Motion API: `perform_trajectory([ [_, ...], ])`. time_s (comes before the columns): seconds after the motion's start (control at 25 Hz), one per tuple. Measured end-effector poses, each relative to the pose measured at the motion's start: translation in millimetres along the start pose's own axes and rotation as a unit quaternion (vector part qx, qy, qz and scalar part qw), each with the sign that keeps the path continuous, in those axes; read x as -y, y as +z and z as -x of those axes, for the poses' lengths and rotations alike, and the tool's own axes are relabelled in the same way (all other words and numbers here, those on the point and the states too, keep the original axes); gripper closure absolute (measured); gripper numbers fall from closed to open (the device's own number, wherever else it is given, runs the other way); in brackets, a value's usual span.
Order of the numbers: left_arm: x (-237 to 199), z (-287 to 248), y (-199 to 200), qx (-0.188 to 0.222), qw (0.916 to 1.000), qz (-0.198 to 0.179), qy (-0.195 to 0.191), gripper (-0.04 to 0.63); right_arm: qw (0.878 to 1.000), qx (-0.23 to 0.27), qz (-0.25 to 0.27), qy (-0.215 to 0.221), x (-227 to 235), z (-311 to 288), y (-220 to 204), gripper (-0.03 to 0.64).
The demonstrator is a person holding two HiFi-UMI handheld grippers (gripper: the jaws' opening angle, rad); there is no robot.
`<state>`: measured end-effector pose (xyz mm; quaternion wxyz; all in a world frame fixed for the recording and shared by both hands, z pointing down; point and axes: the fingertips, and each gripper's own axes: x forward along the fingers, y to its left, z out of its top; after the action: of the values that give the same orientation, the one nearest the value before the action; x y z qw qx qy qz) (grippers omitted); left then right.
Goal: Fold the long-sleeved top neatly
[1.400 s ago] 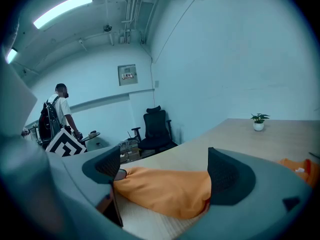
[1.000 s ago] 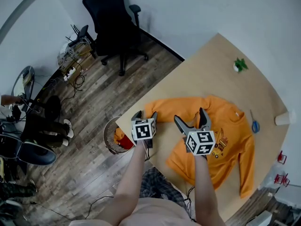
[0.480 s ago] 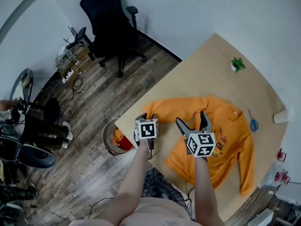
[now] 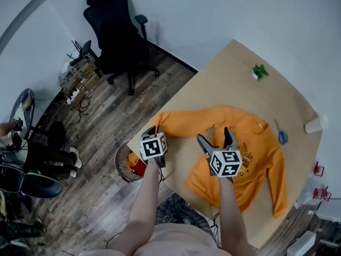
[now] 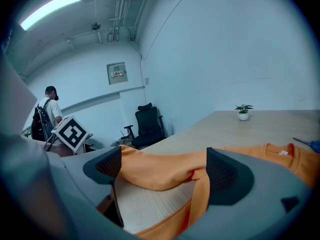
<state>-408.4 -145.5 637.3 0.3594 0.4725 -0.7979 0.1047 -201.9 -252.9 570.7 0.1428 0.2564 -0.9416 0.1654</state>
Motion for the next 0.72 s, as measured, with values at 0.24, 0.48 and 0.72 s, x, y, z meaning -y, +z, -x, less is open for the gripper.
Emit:
perform_trajectory([
  [0.24, -15.3, 9.4, 38.2, 0.039, 0.9992, 0.005, 0.003, 0.546, 1.0, 0.006, -0.012, -0.028, 16.2, 17.5, -1.1, 0.103],
  [0.48, 27.3, 24.0, 83.5, 0.089, 0.9952, -0.022, -0.033, 0.547, 0.997, 0.016, -0.028, -0.071, 45.5, 48.0, -2.0, 0.104],
  [0.72, 104.7, 39.1, 119.8, 0.126, 0.9854, -0.068, -0.091, 0.546, 0.991, 0.026, -0.048, -0.126, 82.2, 89.3, -7.4, 0.106],
])
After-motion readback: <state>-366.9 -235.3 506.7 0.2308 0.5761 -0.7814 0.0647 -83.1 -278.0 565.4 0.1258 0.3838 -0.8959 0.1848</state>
